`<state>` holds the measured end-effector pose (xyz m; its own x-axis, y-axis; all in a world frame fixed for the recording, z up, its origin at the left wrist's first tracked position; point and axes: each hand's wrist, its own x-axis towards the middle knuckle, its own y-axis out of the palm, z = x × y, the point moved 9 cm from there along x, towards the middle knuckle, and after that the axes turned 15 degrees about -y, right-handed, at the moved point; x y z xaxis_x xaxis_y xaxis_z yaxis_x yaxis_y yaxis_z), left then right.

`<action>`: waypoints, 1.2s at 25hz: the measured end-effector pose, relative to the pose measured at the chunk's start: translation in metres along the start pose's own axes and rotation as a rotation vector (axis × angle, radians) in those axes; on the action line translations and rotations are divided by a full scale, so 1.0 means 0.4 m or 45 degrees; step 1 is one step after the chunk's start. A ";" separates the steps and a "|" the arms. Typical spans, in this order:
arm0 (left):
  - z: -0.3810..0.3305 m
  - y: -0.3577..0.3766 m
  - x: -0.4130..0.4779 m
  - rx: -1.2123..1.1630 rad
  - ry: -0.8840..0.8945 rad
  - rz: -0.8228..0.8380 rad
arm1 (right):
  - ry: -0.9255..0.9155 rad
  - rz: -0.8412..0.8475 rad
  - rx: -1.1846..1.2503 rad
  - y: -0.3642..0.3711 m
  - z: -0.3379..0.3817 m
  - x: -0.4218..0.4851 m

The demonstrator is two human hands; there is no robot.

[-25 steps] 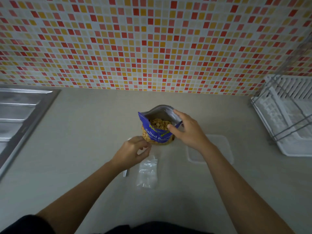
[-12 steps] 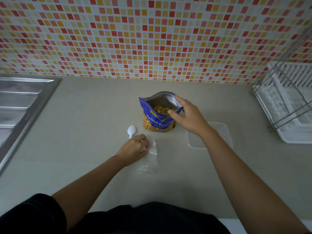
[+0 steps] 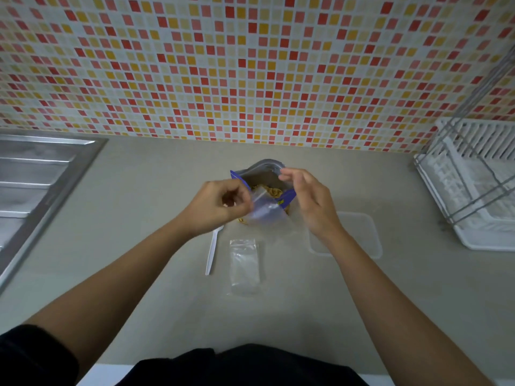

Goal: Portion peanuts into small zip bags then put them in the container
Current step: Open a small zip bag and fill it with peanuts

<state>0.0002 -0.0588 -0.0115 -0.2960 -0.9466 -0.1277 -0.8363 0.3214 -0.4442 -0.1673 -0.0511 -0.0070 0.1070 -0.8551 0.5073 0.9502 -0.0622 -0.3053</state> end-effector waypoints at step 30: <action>-0.004 -0.046 0.038 -0.390 -0.299 -0.226 | 0.434 -0.327 0.635 -0.045 -0.074 -0.024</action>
<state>0.0102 -0.0789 -0.0038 -0.0514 -0.9564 -0.2876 -0.9738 0.1118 -0.1978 -0.1940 -0.0569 -0.0303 -0.1621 -0.9651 0.2058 0.9637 -0.1099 0.2433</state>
